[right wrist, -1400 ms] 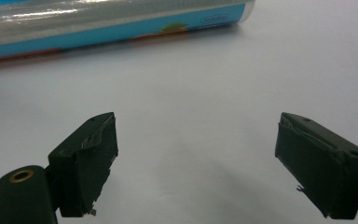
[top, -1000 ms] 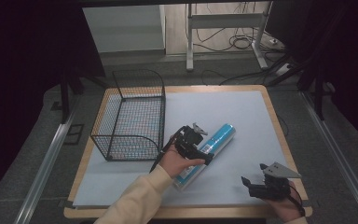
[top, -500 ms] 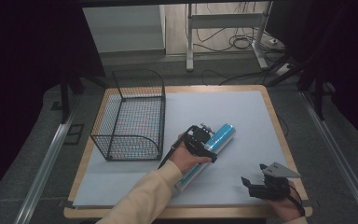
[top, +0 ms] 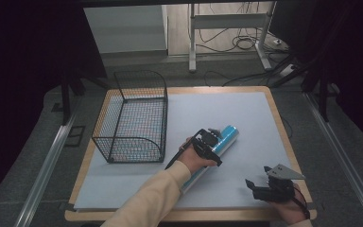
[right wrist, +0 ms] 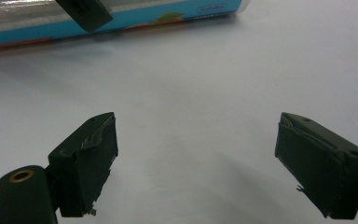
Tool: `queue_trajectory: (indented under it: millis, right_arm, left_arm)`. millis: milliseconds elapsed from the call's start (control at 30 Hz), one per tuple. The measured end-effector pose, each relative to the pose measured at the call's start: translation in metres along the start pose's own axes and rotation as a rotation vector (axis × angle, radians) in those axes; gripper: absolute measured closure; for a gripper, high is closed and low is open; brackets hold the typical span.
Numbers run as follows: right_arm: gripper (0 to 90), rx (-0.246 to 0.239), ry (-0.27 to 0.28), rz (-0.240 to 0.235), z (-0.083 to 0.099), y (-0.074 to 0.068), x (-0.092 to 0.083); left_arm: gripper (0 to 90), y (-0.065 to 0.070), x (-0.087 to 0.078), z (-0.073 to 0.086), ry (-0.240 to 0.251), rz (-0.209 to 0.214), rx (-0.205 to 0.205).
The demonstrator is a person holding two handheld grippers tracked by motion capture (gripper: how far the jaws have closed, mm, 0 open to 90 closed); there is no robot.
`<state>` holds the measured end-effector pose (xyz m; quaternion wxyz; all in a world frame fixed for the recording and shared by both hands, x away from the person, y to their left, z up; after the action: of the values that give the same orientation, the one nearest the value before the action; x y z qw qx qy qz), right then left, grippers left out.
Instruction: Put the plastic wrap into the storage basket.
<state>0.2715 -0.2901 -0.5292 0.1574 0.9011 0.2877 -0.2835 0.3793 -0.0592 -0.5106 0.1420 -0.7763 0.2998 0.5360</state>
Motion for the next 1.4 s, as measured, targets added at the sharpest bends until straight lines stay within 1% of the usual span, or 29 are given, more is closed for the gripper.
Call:
queue_trajectory:
  millis: [133,167,200,300,367,433,567,700,733,800,900,967,1000,1033,1067,1167,1267,1300,1400]
  right_arm:
    - [13.4,0.002,-0.001,0.001,0.000,0.000,0.000]
    - [13.4,0.003,-0.003,0.001,0.000,0.000,0.000]
    - [13.4,0.002,-0.006,0.003,0.000,0.000,0.001]
    - [13.4,0.000,-0.009,0.004,0.001,0.000,0.001]
    - [13.4,0.002,-0.012,0.006,0.001,0.001,0.001]
    - [13.4,0.006,-0.017,0.008,0.001,0.001,0.002]
    - [13.5,0.005,-0.018,0.011,0.001,0.001,0.001]
    - [13.6,0.009,-0.013,0.006,0.001,0.001,0.001]
    - [13.6,0.009,-0.014,0.005,0.000,0.001,0.000]
    - [13.6,0.010,-0.012,0.006,0.000,0.002,0.001]
    - [13.6,0.011,-0.011,0.006,0.000,0.001,0.000]
    - [13.6,0.011,-0.011,0.008,0.000,0.001,0.000]
    - [13.7,0.011,-0.011,0.008,0.000,0.001,0.000]
    - [13.7,0.011,-0.011,0.008,0.000,0.001,0.000]
    - [13.7,0.010,-0.011,0.008,0.000,0.001,0.000]
    - [13.7,0.011,-0.010,0.009,0.000,0.001,0.000]
    - [13.7,0.011,-0.008,0.010,0.000,0.001,0.000]
    - [13.7,0.011,-0.008,0.011,0.000,0.001,0.000]
    - [13.7,0.011,-0.008,0.012,0.000,0.001,-0.001]
  left_arm:
    - [24.4,0.002,0.004,0.001,-0.023,0.000,-0.002]
    - [25.9,0.001,0.005,0.001,-0.027,0.000,-0.001]
    - [28.9,0.001,0.006,0.001,-0.032,-0.009,0.002]
    - [30.9,0.002,0.007,0.002,-0.032,-0.007,0.004]
    - [31.1,0.002,0.006,0.002,-0.034,-0.007,0.004]
    - [31.4,0.000,0.006,0.001,-0.046,0.001,0.004]
    - [31.5,-0.003,0.005,-0.002,-0.077,0.019,0.000]
    - [31.7,-0.006,0.004,-0.002,-0.090,0.046,-0.006]
    - [31.7,-0.007,0.003,-0.002,-0.097,0.050,-0.006]
    - [31.8,-0.008,0.001,-0.002,-0.118,0.042,0.007]
    - [31.8,-0.009,-0.004,-0.003,-0.115,0.043,0.011]
    - [31.8,-0.010,-0.010,-0.004,-0.111,0.045,0.021]
    - [31.8,-0.010,-0.016,-0.005,-0.104,0.043,0.028]
    - [31.8,-0.010,-0.016,-0.005,-0.104,0.043,0.028]
    - [31.8,-0.010,-0.020,-0.006,-0.101,0.043,0.034]
    - [31.8,-0.009,-0.030,-0.007,-0.077,0.041,0.043]
    - [31.9,-0.010,-0.040,-0.008,-0.059,0.049,0.047]
    - [31.8,-0.010,-0.043,-0.008,-0.057,0.046,0.057]
    - [31.9,-0.010,-0.051,-0.009,-0.041,0.039,0.066]
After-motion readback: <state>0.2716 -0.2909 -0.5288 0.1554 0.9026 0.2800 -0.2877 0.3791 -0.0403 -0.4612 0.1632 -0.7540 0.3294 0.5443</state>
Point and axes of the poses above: each handheld gripper's, and its own axes: x roughly forward along the jaws, z roughly out of its underside, y roughly to its right, the point moved 2 cm from there along x, roughly forward along the jaws, and after that the axes turned 5 degrees about -x, right-handed, at the moved point
